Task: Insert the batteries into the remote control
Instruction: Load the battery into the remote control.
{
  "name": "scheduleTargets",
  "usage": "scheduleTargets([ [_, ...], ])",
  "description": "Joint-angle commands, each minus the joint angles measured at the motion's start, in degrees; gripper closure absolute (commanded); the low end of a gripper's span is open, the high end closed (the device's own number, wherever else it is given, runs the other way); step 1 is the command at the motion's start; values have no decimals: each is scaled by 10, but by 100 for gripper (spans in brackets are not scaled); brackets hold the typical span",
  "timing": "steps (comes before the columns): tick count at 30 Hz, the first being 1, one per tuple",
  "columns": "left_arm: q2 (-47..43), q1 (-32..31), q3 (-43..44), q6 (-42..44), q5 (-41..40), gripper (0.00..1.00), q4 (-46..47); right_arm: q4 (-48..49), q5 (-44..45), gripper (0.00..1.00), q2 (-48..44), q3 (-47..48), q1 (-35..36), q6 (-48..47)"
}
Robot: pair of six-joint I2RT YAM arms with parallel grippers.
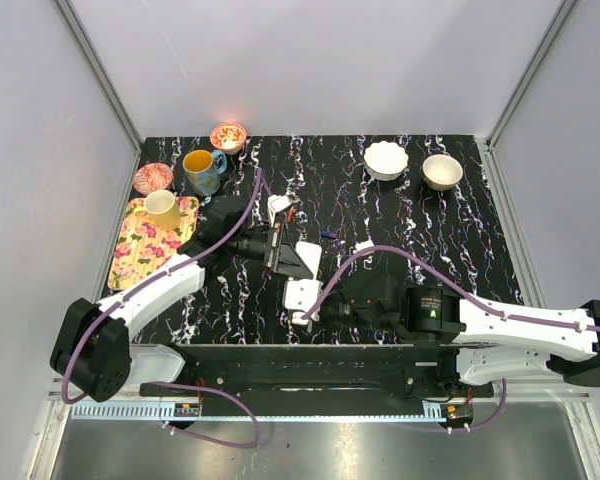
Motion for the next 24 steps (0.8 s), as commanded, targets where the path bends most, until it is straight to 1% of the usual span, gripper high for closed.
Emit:
scheduleTargets([
  [1, -14, -10, 32, 16, 5, 100, -3, -7, -8, 100, 5, 27, 2, -17],
  [10, -18, -19, 33, 10, 0, 100, 5, -2, -21, 100, 23, 24, 3, -10],
  [24, -20, -18, 36, -6, 4, 100, 28, -8, -4, 100, 24, 8, 2, 0],
])
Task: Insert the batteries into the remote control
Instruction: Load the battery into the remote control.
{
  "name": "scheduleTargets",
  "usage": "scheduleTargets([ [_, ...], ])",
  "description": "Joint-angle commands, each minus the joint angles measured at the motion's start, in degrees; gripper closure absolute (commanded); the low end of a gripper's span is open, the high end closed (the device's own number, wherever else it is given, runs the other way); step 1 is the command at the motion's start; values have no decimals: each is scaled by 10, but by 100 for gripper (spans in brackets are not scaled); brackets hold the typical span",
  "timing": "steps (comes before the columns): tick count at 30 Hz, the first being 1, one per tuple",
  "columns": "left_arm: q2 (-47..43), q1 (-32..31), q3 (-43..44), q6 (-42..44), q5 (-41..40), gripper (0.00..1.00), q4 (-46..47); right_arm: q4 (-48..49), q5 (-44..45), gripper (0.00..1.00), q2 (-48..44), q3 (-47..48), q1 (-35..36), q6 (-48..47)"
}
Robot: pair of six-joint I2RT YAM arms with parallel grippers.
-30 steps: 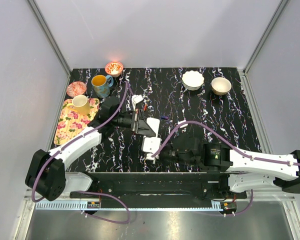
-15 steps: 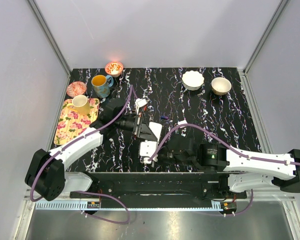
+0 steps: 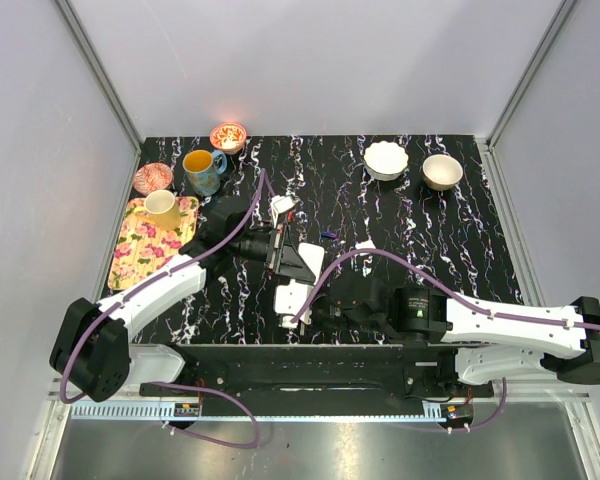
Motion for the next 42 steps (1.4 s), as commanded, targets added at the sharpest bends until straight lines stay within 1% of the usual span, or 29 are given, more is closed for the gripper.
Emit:
scheduleTargets([
  [1, -20, -2, 33, -10, 6, 100, 37, -6, 9, 100, -7, 7, 0, 6],
  [11, -29, -3, 37, -22, 4, 100, 51, -28, 14, 100, 5, 10, -14, 24],
  [20, -37, -2, 9, -55, -15, 100, 105, -64, 6, 100, 38, 41, -30, 75],
  [24, -38, 0, -9, -71, -19, 100, 131, -101, 6, 100, 52, 57, -34, 87],
  [36, -49, 13, -17, -78, -34, 100, 128, -122, 9, 100, 49, 44, -45, 112],
  [40, -48, 15, -21, -79, -41, 100, 127, -122, 12, 91, 51, 51, -45, 116],
  [42, -45, 15, -23, -81, -42, 100, 128, -121, 13, 85, 56, 55, -45, 118],
])
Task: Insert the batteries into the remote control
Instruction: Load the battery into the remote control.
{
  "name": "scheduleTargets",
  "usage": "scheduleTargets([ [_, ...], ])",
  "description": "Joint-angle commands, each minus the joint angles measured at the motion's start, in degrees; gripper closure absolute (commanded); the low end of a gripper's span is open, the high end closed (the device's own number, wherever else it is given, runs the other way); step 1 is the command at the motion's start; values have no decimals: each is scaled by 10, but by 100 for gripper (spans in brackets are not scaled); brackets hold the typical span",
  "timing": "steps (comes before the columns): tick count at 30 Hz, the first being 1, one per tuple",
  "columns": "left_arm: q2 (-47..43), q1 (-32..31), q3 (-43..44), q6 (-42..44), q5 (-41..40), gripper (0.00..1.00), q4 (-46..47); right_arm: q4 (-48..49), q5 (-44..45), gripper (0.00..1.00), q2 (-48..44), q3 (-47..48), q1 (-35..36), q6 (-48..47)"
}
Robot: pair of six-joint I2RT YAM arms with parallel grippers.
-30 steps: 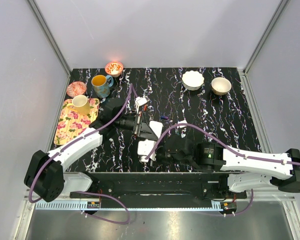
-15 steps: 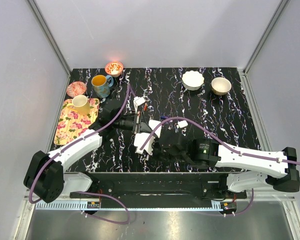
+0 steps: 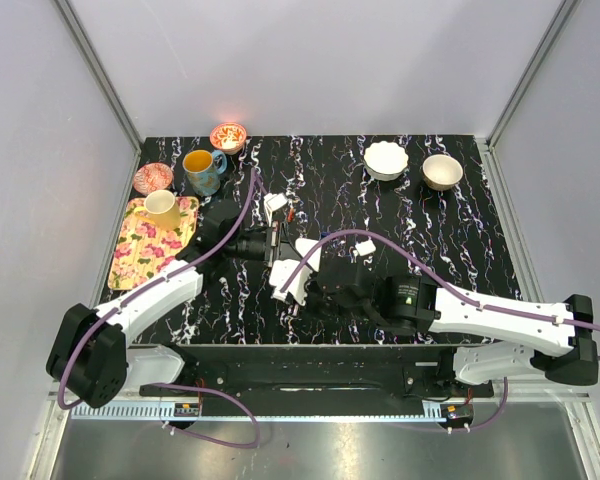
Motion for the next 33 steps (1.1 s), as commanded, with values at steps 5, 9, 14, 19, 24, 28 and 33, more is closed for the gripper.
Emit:
scheduleTargets([
  [5, -23, 5, 6, -33, -8, 100, 54, -45, 9, 77, 18, 19, -2, 20],
  [9, -23, 5, 6, -29, -7, 100, 48, -41, 12, 74, 19, 22, -2, 21],
  [14, -19, 6, 5, -27, -7, 100, 47, -34, 22, 66, 16, 28, -2, 26],
  [19, -16, 5, 4, -29, -6, 100, 51, -26, 34, 59, 12, 35, -2, 27],
  [24, -15, 5, 0, -26, -6, 100, 49, -20, 44, 57, 11, 36, -2, 27],
  [28, -14, 6, -1, -25, -6, 100, 48, -17, 52, 55, 9, 37, -2, 27],
  [33, -11, 5, -3, -22, -9, 100, 45, -16, 57, 47, 2, 41, -2, 29],
])
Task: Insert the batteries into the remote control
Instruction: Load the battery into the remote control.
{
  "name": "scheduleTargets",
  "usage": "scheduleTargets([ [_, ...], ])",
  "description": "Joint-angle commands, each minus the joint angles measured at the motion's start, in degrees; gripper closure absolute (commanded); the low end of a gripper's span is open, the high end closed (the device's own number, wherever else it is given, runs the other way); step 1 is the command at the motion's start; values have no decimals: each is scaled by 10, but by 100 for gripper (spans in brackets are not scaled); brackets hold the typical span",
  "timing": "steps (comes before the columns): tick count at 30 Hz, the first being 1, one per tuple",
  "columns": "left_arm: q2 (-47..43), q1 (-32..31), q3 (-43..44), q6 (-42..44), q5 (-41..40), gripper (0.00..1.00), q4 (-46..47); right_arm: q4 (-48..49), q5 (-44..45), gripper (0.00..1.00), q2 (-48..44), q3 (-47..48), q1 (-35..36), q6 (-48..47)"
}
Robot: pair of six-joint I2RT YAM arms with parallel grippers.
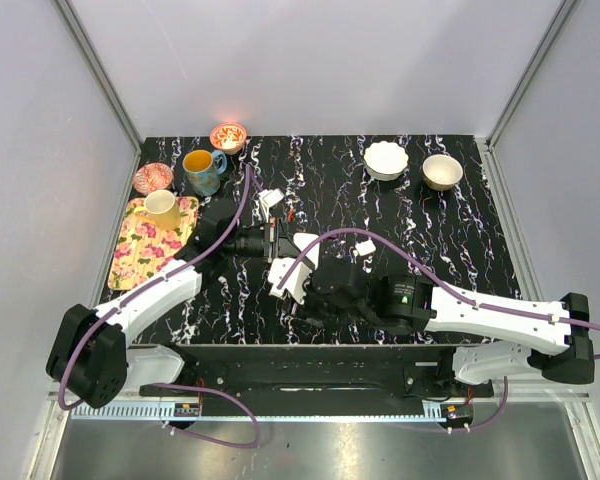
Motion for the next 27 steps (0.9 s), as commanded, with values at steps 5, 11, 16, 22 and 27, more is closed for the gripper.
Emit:
scheduleTargets([
  [5, -4, -1, -4, -4, 8, 100, 29, 12, 41, 39, -17, 37, -3, 6],
  [11, -1, -1, -7, -3, 7, 100, 28, 16, 62, 31, -18, 42, -4, 14],
  [16, 0, -1, -8, -2, 7, 100, 28, 28, 76, 27, -21, 47, -6, 19],
  [22, 1, -1, -9, -1, 7, 100, 29, 41, 81, 22, -28, 59, -8, 21],
  [27, 2, -1, -10, 3, 6, 100, 29, 45, 84, 20, -41, 62, -8, 26],
])
